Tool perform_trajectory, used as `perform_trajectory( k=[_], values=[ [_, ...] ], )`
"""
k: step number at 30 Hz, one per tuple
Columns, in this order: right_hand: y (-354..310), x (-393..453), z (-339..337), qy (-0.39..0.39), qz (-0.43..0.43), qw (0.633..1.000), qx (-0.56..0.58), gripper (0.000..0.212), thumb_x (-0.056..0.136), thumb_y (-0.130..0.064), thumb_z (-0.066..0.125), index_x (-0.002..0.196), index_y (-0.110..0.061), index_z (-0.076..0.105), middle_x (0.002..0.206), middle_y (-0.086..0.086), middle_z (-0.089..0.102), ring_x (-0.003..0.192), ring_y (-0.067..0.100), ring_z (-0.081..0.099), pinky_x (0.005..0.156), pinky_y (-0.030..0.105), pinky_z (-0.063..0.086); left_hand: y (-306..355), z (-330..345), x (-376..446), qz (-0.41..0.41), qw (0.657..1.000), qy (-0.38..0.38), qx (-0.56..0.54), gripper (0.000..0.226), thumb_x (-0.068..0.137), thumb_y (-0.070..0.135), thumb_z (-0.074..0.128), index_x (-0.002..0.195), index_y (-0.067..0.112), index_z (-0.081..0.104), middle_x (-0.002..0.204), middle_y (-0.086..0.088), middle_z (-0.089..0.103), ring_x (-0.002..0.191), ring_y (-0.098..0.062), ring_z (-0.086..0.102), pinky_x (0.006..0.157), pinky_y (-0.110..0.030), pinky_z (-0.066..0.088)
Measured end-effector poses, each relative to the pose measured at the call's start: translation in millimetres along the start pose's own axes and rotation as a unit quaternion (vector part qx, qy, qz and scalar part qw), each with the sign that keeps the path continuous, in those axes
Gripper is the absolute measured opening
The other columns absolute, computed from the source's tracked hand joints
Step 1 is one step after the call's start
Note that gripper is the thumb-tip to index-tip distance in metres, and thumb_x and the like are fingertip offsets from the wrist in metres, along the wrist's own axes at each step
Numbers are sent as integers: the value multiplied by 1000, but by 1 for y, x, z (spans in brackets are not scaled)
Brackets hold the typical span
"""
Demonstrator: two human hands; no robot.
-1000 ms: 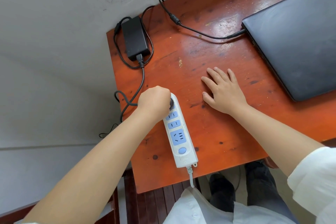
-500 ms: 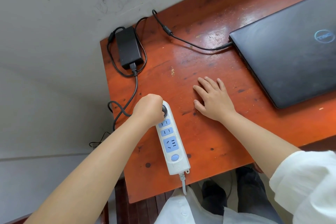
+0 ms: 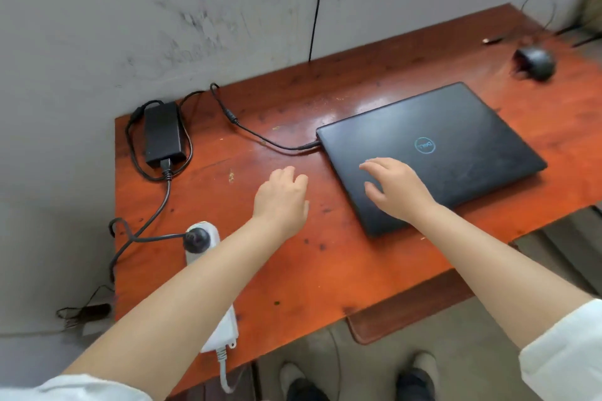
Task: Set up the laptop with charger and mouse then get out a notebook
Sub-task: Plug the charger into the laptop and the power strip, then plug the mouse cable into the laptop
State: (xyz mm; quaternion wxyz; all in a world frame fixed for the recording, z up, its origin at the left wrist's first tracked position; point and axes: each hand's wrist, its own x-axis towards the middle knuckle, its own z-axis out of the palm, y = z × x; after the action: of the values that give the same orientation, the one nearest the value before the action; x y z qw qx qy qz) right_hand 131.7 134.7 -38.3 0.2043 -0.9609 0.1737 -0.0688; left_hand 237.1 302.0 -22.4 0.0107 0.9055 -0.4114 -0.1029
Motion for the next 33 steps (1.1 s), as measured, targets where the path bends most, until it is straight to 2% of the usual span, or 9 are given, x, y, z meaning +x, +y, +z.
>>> perform_trajectory(
  k=[5,10,14,21,25,33],
  values=[
    [79,-15,-76,70,44,995,-48,41,83,-10,56,123,-2,51,127,16,58,114,32,54,95,40,40,125,-9,57,71,996,57,3,39,87,27,53,116,3,45,130,-16,45,123,-28,38,97,-40,37],
    [176,-25,-153,106,63,988,-92,44,85,-17,54,127,-5,46,131,14,55,118,31,49,96,39,36,237,-29,114,66,992,106,-4,41,89,31,51,119,4,44,131,-16,45,124,-30,37,99,-39,36],
    [243,-21,-200,107,85,984,-117,43,85,-19,53,126,-6,47,129,14,55,117,32,48,96,40,37,293,-43,152,52,991,122,4,46,89,34,50,123,5,41,133,-14,43,125,-29,35,99,-39,36],
    [316,26,-232,86,124,982,-109,36,87,-18,50,121,-7,49,125,13,56,115,31,47,94,38,38,323,-62,221,34,991,124,22,50,89,35,49,128,7,38,142,-14,37,133,-26,28,102,-39,35],
    [345,59,-249,71,142,979,-125,34,87,-21,49,118,-6,50,124,13,57,114,32,48,93,39,40,330,-73,264,20,994,108,7,47,88,36,51,124,7,42,137,-14,41,129,-27,33,98,-41,38],
    [406,127,-248,25,142,981,-131,35,88,-21,49,120,-7,50,124,14,58,115,32,48,94,39,41,344,-48,333,-20,998,49,-38,46,89,35,49,125,7,41,138,-14,41,129,-28,32,99,-40,37]
  ],
)
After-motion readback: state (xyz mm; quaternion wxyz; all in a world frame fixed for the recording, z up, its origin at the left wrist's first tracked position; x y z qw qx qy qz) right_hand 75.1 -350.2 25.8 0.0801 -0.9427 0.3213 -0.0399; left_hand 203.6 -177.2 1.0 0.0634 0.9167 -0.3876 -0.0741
